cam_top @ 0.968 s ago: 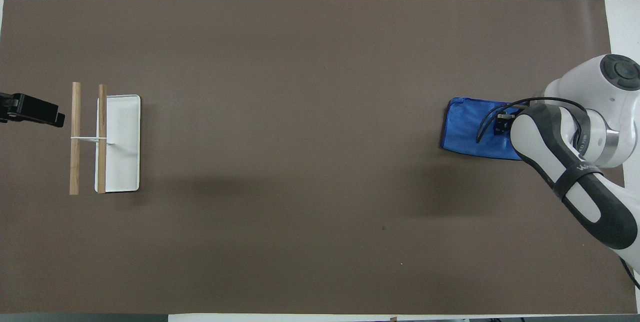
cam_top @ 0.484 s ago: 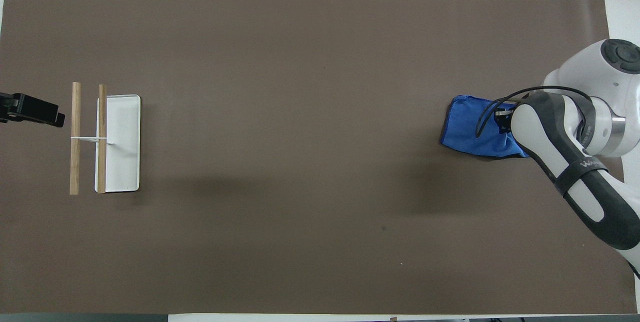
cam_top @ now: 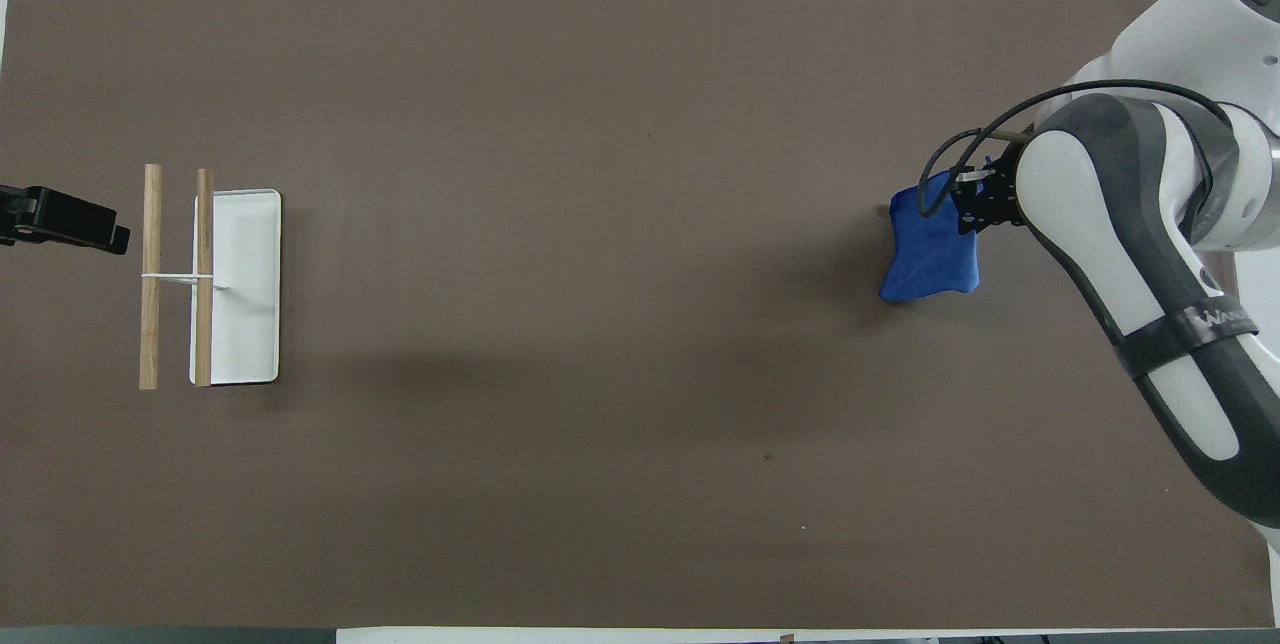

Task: Right arm passes towel to left arm to hang
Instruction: 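Lift the towel with the right gripper while the left gripper reaches toward it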

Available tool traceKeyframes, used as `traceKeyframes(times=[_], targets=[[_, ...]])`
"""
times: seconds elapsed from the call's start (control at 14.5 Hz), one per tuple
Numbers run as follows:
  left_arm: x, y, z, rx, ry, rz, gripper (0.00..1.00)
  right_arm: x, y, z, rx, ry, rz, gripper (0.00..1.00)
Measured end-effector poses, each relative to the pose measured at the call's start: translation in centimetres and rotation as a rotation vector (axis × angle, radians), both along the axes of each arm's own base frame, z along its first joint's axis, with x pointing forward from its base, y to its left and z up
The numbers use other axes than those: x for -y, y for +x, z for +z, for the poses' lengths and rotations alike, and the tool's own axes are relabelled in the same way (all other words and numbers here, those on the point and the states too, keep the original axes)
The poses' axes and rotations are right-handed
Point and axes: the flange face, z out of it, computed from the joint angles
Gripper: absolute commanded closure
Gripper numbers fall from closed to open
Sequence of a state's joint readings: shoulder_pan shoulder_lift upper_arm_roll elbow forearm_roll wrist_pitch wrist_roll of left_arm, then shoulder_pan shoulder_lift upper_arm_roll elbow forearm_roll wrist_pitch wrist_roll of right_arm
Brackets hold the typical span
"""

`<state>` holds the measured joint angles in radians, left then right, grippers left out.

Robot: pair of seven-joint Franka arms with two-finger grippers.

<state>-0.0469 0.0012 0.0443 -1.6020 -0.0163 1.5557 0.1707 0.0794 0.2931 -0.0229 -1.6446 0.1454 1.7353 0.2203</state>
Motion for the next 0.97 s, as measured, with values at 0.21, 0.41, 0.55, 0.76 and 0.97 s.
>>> traceKeyframes(times=[0.21, 0.41, 0.55, 0.76, 0.97], targets=[[0.0, 0.0, 0.0, 0.000, 0.000, 0.000, 0.00, -6.6, -0.4, 3.2, -0.028, 0.087, -0.102, 1.00], [0.2, 0.0, 0.0, 0.000, 0.000, -0.003, 0.00, -11.2, -1.6, 5.9, -0.104, 0.212, -0.261, 1.00], [0.3, -0.1, 0.2, 0.004, 0.000, 0.005, 0.00, -13.9, -2.7, 7.2, -0.161, 0.262, -0.333, 1.00], [1.6, -0.2, 0.4, 0.014, -0.021, 0.083, 0.00, -19.2, -4.0, 8.5, -0.227, 0.316, -0.480, 1.00], [5.3, 0.0, -1.2, 0.005, -0.105, 0.223, 0.00, -24.1, -4.7, 9.6, -0.253, 0.372, -0.639, 1.00]])
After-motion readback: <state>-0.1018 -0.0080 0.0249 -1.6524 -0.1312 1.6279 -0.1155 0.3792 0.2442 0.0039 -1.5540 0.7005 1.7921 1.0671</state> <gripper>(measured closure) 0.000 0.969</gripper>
